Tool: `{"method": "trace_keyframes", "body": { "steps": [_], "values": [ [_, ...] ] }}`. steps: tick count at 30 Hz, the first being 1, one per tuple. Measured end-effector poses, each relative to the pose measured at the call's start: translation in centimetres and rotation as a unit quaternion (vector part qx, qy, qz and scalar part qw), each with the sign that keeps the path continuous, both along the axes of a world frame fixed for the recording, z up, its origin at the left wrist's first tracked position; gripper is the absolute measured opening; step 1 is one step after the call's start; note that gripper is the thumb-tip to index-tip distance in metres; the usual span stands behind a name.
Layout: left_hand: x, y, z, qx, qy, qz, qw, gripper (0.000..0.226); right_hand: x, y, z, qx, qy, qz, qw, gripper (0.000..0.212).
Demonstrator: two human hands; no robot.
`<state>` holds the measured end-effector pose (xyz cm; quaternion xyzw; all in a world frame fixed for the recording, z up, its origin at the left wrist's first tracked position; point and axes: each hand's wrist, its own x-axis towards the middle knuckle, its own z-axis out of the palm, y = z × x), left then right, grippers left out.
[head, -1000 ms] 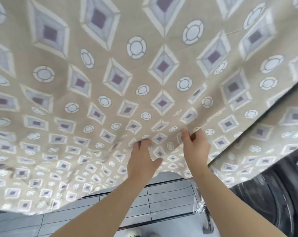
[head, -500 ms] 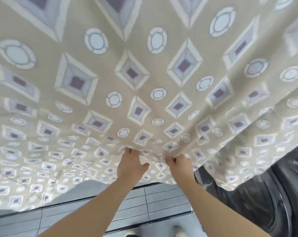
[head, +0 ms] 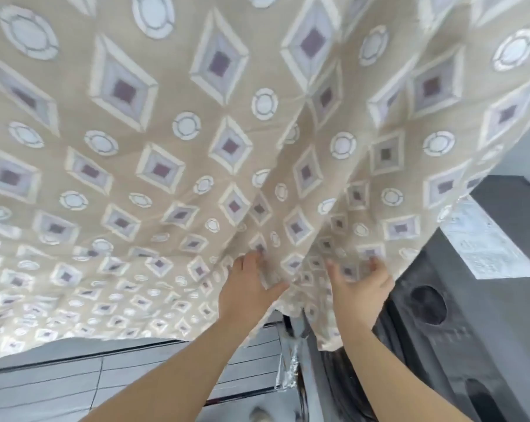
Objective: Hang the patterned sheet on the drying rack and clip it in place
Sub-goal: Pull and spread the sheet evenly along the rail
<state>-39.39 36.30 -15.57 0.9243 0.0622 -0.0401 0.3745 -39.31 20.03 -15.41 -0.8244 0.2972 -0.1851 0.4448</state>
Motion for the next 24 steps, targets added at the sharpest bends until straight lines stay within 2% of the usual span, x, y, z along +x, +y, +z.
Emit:
{"method": "trace_keyframes", "body": {
  "steps": [4, 7, 10, 11, 13, 15, 21, 22, 24],
  "values": [
    [1.4, -2.1, 2.6, 0.026, -0.071, 0.068, 0.995, 0.071, 2.2, -1.4, 2.1, -0.013, -0.063, -0.031, 0.997, 0.095],
    [2.0, -2.9, 4.2, 0.041, -0.131, 0.065, 0.988, 0.076, 3.3, -2.2, 4.2, 0.008, -0.091, -0.052, 0.994, 0.091],
    [2.1, -3.7, 5.7, 0.017, -0.186, 0.062, 0.980, 0.083, 3.9, -2.8, 5.9, 0.044, -0.114, -0.063, 0.991, 0.087],
    [2.2, -4.0, 6.1, 0.019, -0.200, 0.063, 0.978, 0.077, 3.9, -3.0, 6.2, 0.052, -0.120, -0.051, 0.990, 0.084],
    [2.8, -4.8, 6.7, 0.056, -0.219, 0.042, 0.973, 0.051, 3.9, -3.3, 6.4, 0.073, -0.132, -0.010, 0.989, 0.068],
    [3.5, -5.2, 7.1, 0.093, -0.220, 0.018, 0.971, 0.028, 3.8, -3.6, 6.2, 0.092, -0.138, 0.014, 0.986, 0.051],
    [4.1, -4.7, 5.9, 0.068, -0.201, -0.020, 0.977, 0.019, 2.1, -5.7, 4.6, 0.071, -0.117, 0.042, 0.990, 0.019],
    [4.2, -4.7, 5.5, 0.076, -0.188, -0.027, 0.979, 0.020, 1.8, -6.4, 4.3, 0.057, -0.105, 0.039, 0.992, 0.016],
    [4.3, -5.0, 4.7, 0.090, -0.152, -0.035, 0.984, 0.026, 1.2, -8.0, 3.2, 0.021, -0.079, 0.039, 0.996, 0.028]
  ]
}}
